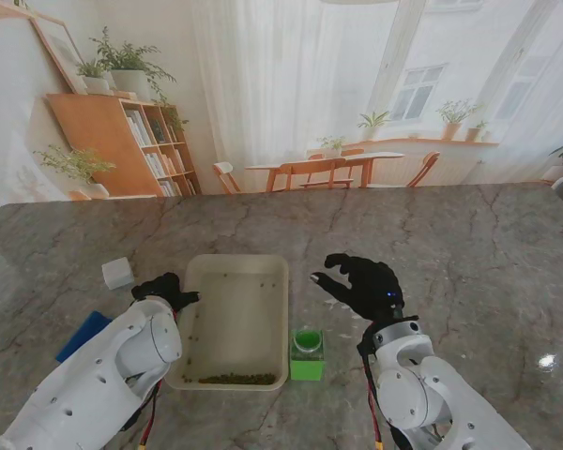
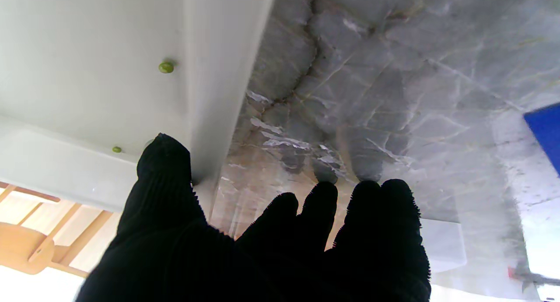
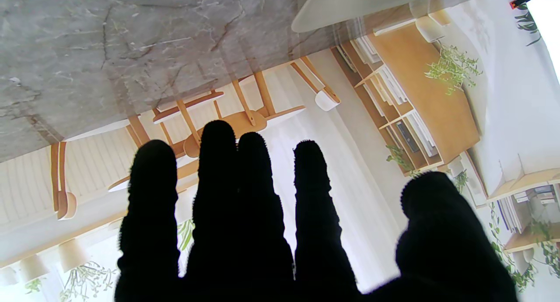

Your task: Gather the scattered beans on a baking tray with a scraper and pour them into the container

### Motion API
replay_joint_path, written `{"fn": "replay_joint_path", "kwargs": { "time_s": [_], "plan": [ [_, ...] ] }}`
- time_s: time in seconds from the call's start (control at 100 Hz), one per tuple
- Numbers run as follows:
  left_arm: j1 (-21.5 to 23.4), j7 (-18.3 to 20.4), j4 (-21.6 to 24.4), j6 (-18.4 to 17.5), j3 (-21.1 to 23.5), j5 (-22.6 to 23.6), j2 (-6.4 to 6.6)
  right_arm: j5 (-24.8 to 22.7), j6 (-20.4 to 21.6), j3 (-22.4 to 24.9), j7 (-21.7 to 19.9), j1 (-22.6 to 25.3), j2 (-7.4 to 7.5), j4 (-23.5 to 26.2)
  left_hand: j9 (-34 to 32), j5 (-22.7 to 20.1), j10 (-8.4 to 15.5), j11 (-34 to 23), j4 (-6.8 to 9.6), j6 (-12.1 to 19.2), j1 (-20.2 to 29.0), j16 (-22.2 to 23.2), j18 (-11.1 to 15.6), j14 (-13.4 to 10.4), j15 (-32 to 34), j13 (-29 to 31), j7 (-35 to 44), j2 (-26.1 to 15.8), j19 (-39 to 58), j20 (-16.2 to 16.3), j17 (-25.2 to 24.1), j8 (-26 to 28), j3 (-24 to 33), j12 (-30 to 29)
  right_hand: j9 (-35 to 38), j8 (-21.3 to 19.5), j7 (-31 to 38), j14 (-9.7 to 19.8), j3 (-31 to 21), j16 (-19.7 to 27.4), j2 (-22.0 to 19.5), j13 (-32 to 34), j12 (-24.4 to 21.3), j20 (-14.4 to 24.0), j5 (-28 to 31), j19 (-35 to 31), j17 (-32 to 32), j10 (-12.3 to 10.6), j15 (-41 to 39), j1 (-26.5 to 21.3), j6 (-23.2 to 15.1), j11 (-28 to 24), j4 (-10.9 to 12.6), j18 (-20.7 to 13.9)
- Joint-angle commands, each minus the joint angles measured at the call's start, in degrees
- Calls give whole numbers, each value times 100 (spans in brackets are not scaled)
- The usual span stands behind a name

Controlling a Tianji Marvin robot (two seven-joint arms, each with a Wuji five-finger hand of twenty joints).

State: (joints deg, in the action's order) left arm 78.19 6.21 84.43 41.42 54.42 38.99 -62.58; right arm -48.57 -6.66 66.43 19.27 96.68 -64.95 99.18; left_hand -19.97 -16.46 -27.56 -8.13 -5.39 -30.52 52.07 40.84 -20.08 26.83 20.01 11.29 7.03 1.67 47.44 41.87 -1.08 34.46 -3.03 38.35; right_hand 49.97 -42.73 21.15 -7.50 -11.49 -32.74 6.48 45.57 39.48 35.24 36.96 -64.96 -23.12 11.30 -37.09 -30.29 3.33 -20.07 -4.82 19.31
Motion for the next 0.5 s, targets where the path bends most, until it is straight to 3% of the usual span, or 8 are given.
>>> {"fn": "replay_joint_path", "kwargs": {
  "time_s": [0.0,0.31,0.49],
  "plan": [
    [-81,108,-175,47,-116,-7,-25,23,22,13,-74,26,-14,5,-95,-129,125,-320,399,-266,259,374,223,-37,587,-14,49,35,326,267,-92,125,113,279,13,73,72,15,147,-9,-119,7,71,-28,134,17,72,21,-1,-34,-88,-50,182,113],
    [-559,194,-689,347,-720,-106,-37,28,15,40,-53,44,-18,10,-156,-462,217,-1257,419,-141,539,1201,232,-104,1498,56,400,279,1100,717,-85,649,121,1561,12,74,69,14,151,-12,-123,9,71,-27,128,16,76,29,-6,-38,-89,-50,183,117],
    [-669,41,-904,451,-981,-210,-110,27,14,51,-39,51,-20,5,-118,-559,342,-2212,438,16,815,1635,199,-235,2093,144,837,432,1589,1069,-58,1545,160,2347,17,72,75,14,154,-12,-125,9,72,-26,146,16,77,27,-6,-39,-85,-52,183,117]
  ]
}}
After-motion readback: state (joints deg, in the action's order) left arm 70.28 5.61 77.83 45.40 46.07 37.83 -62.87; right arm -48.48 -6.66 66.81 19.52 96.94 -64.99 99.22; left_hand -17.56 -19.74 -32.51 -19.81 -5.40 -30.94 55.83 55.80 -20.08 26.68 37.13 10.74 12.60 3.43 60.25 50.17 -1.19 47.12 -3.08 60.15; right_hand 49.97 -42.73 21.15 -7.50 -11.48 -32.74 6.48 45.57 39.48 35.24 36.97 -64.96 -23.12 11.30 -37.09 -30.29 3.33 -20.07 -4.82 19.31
